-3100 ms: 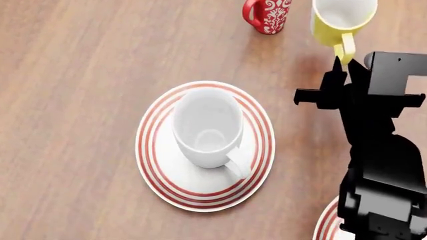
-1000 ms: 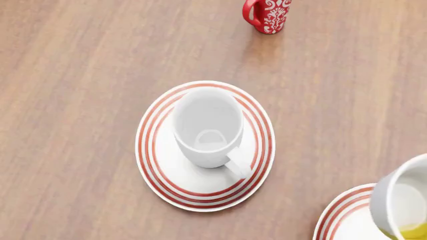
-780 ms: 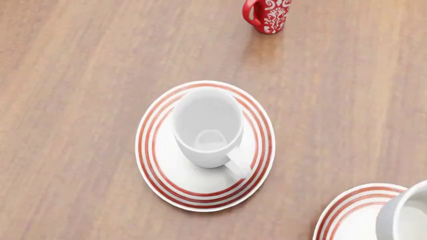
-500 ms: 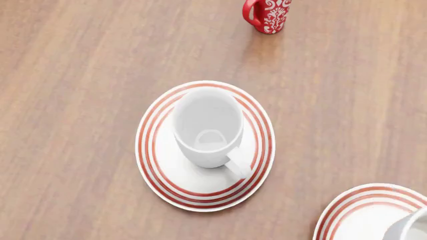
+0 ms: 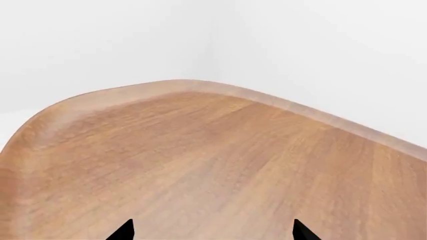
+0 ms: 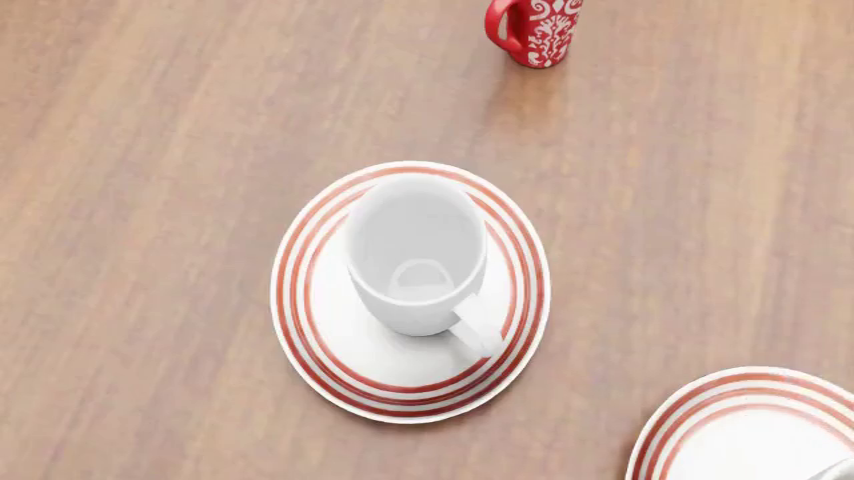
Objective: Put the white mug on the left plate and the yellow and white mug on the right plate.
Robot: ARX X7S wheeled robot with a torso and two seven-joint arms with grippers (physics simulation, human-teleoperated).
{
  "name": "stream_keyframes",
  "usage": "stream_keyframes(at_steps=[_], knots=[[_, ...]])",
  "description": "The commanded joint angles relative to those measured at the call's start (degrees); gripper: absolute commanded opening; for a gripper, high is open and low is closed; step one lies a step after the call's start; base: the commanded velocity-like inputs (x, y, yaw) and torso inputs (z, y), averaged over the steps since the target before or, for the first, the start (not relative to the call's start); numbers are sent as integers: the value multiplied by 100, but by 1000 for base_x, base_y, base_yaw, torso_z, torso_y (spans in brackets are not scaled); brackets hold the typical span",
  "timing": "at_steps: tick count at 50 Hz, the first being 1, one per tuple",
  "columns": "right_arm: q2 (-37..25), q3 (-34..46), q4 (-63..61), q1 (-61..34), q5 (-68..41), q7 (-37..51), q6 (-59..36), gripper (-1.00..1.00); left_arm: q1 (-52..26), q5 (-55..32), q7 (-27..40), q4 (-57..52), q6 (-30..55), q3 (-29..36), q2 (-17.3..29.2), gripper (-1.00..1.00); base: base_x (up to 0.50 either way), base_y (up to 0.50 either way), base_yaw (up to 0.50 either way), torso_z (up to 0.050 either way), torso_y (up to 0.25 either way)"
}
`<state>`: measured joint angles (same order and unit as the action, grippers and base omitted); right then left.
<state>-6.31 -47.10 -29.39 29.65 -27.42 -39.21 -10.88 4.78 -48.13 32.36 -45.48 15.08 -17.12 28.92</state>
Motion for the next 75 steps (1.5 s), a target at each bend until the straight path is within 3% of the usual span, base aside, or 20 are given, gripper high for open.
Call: stream_keyframes(at_steps=[1,18,37,75], knots=[[48,-114,201,115,-96,-97,242,-100,-1,20,9,3,-10,23,4,100,0,0,0,0,0],[98,-83,755,131,-67,-246,601,-100,-32,50,-15,62,-60,47,-2,100,0,0,0,0,0],[-96,511,1203,-416,269,-17,463,-100,47,-18,7,-6,-82,-24,46,100,0,0,0,0,0],[-351,811,1946,-977,343,178,414,-100,137,-55,15,-34,-136,-74,97,100,0,0,0,0,0]])
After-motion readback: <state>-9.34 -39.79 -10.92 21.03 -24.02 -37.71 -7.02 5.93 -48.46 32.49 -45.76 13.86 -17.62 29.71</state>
